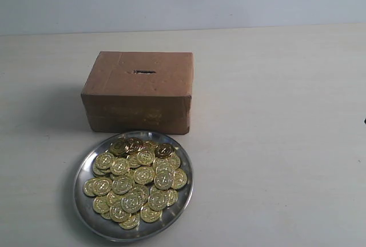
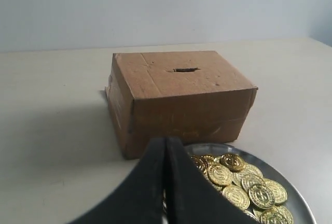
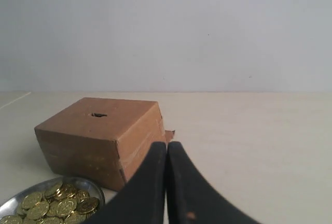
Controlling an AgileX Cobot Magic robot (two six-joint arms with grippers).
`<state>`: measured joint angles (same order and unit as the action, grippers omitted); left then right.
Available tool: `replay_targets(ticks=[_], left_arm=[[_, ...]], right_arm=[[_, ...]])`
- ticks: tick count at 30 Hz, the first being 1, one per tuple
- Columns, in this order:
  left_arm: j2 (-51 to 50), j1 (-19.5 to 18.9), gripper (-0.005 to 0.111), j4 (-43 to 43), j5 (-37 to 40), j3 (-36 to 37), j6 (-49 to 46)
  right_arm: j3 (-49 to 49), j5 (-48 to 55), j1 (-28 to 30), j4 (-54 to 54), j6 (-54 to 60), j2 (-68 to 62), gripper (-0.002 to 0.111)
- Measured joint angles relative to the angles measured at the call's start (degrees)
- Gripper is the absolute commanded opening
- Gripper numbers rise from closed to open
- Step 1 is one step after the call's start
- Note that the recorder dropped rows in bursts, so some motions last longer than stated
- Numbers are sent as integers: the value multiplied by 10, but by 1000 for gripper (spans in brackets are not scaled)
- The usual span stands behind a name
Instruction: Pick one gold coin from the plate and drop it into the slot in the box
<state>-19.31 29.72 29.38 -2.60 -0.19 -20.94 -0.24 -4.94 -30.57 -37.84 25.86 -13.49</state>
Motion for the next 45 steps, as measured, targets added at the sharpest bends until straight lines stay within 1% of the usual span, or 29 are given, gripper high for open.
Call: replay_targets(ticks=[6, 10, 16, 26, 28, 29, 31, 32, 33, 34, 35, 36, 37, 39, 41, 45], left_arm=[[0, 0, 0, -31, -15, 0, 0], [0, 0, 0, -54, 2, 0, 0], [0, 0, 0, -60, 12, 0, 0], [0, 0, 0, -60, 12, 0, 0], [0, 0, 0, -60, 13, 0, 0], [0, 0, 0, -60, 13, 0, 0], [0, 0, 0, -60, 13, 0, 0], [0, 0, 0, -60, 13, 0, 0], [0, 0, 0, -60, 13, 0, 0], [0, 0, 0, -60, 13, 0, 0], [0, 0, 0, -61, 13, 0, 0], [0, 0, 0, -61, 13, 0, 0], [0, 0, 0, -61, 13, 0, 0], [0, 0, 0, -61, 13, 0, 0], [0, 0, 0, -61, 13, 0, 0], [0, 0, 0, -61, 13, 0, 0]], right_arm=[[0, 35, 0, 0, 3, 0, 0], [0, 53, 0, 0, 5, 0, 0], [0, 55, 0, 0, -29, 0, 0], [0, 55, 0, 2, -35, 0, 0], [0, 58, 2, 39, 23, 8, 0], [0, 62, 15, 50, 40, 18, 0], [0, 80, 72, 60, 60, 47, 0], [0, 96, 114, 62, 68, 71, 0], [0, 105, 138, 62, 72, 83, 0], [0, 124, 182, 62, 76, 101, 0], [0, 129, 198, 62, 77, 108, 0], [0, 137, 230, 62, 78, 123, 0], [0, 140, 240, 62, 78, 127, 0], [0, 163, 285, 62, 72, 131, 0], [0, 181, 297, 63, 70, 131, 0], [0, 213, 302, 73, 70, 131, 0]])
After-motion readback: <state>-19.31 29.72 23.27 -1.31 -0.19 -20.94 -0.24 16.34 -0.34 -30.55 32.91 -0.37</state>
